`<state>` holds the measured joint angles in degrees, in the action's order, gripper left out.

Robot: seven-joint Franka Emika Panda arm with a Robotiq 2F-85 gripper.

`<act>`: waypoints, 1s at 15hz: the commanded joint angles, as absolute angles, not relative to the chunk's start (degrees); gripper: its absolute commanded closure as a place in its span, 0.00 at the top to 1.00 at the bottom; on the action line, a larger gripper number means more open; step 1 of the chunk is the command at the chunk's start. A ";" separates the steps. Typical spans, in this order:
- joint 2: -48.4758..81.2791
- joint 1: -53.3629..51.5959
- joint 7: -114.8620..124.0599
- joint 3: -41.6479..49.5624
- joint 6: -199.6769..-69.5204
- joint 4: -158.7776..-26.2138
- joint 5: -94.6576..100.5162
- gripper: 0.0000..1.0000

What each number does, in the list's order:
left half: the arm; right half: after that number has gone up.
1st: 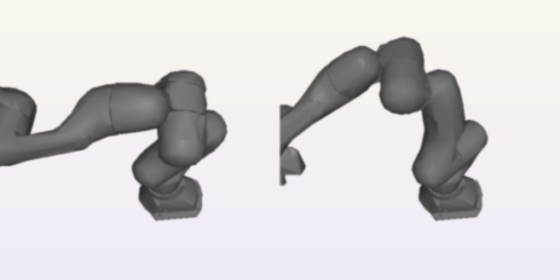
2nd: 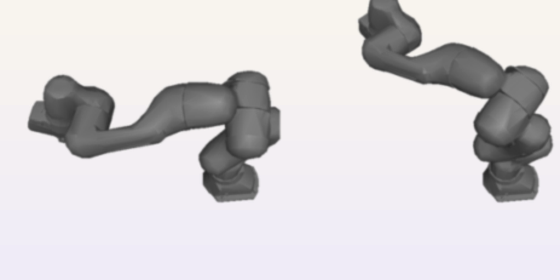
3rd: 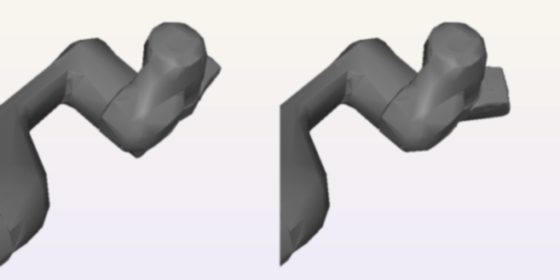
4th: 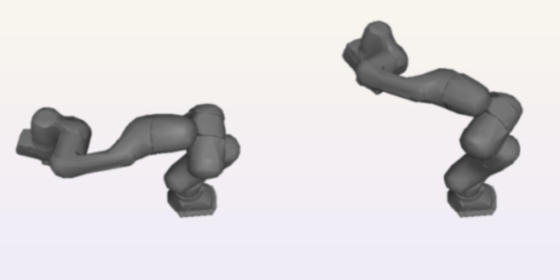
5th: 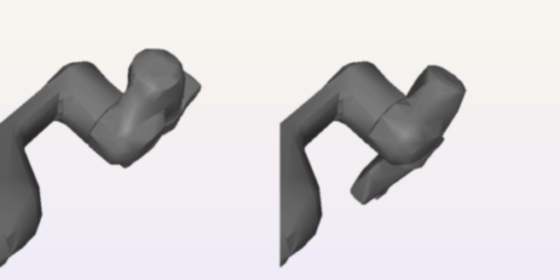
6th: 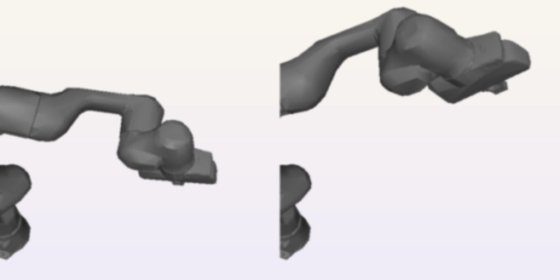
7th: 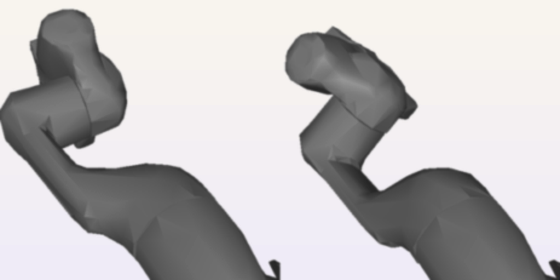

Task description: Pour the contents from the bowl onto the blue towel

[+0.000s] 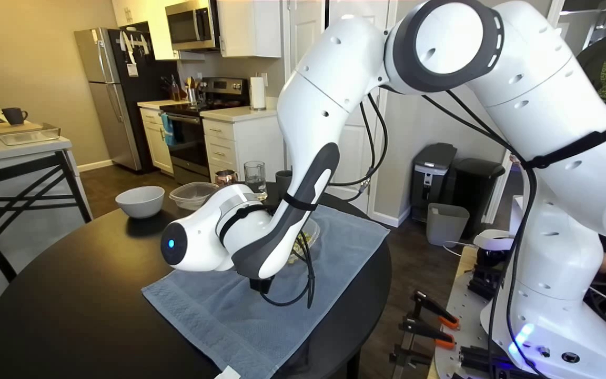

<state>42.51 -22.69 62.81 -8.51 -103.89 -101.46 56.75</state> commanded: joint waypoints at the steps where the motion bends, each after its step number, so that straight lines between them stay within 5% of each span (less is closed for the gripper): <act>1: 39.96 -21.91 62.63 -8.26 -105.60 -103.10 56.78 0.02; 7: 34.86 -19.94 63.54 -8.04 -108.38 -103.57 55.84 0.02; 15: 27.63 -14.99 65.57 -8.50 -130.57 -105.97 52.82 0.02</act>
<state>31.02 -17.16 64.89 -7.84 -122.31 -101.92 55.79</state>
